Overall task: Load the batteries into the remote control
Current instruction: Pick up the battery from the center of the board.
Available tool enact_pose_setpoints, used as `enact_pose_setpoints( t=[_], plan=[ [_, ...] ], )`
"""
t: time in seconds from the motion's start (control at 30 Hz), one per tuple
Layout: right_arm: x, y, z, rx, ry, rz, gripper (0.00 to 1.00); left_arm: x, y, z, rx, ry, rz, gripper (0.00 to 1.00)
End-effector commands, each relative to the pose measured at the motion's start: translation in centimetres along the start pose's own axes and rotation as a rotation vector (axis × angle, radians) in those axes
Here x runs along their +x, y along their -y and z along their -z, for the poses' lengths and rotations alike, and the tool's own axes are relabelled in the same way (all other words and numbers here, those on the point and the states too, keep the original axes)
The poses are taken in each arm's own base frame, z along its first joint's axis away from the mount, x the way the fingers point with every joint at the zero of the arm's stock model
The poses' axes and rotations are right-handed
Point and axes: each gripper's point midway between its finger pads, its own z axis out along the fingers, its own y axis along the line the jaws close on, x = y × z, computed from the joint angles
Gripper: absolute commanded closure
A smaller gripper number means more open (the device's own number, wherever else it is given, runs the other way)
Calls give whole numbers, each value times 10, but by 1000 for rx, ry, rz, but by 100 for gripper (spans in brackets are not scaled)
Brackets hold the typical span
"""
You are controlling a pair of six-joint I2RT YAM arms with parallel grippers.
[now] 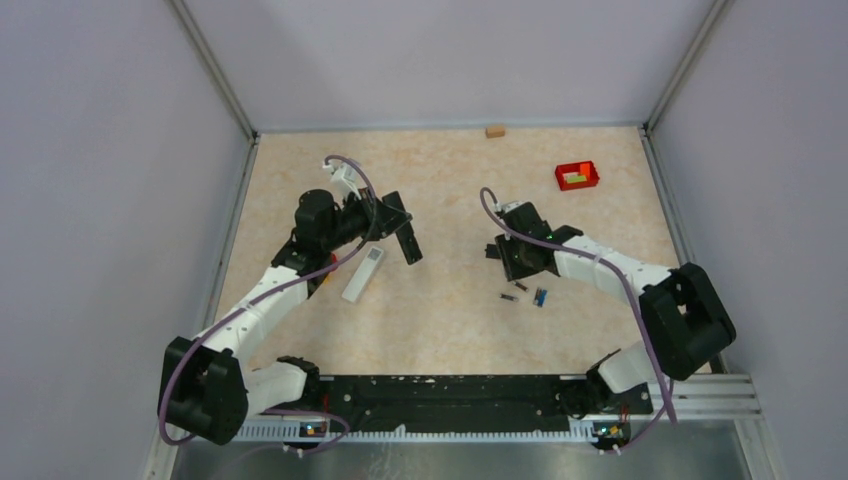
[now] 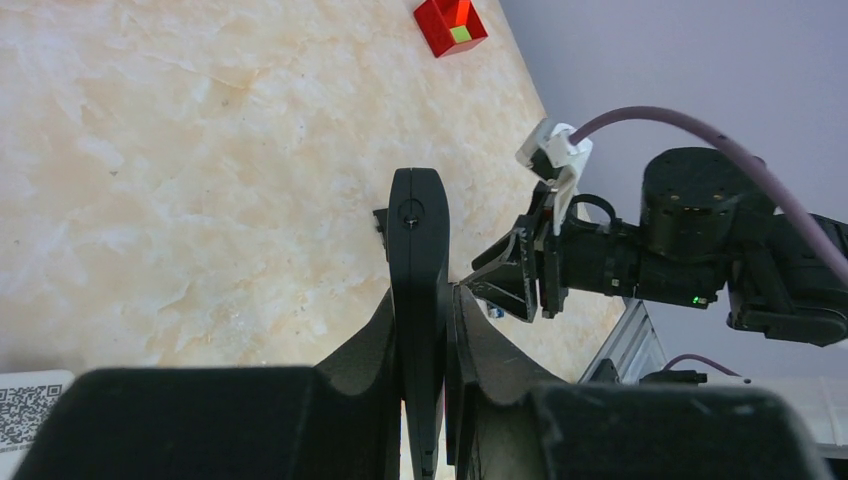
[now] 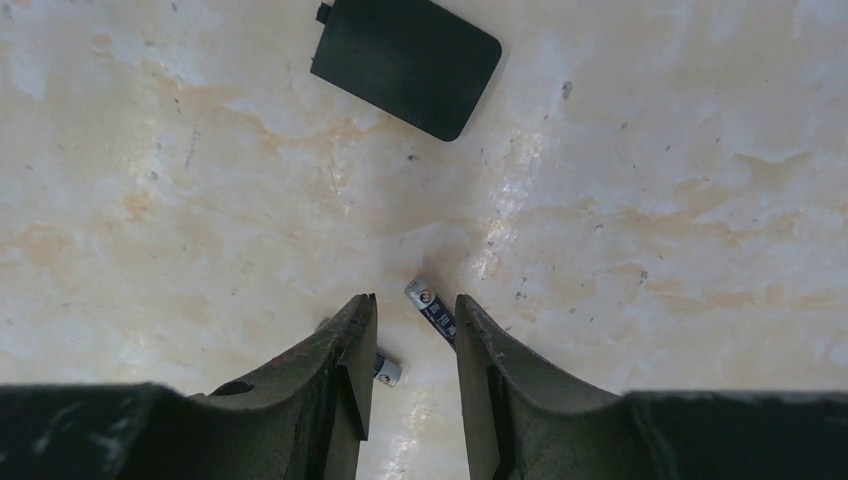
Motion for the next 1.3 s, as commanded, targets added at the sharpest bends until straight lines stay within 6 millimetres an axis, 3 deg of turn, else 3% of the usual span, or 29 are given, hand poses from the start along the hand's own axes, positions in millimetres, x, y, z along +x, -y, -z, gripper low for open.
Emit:
enact_pose_setpoints(
  t=[0.0,0.57,0.83,0.93,1.07,1.17,1.27],
  plan=[
    [-6,0,-5,-13,-29,91,64,-18,18,2,54,38,-44,100],
    [18,5,-28,19,-149,110,71,-13,17,-2,67,14,-31,100],
    [14,12,-28,55,-143,67,92,-14,18,1,71,16,-33,100],
    [0,16,-21,88,-77,37,94,-13,20,0,83,16,-21,100],
    [-34,12,2,71,77,-15,94,-11,27,-5,140,8,39,100],
    [-66,-6,33,-23,183,-63,96,-14,38,-10,216,2,104,100],
    [-103,-39,79,-179,334,-90,97,-20,52,-15,298,9,164,100]
  ],
)
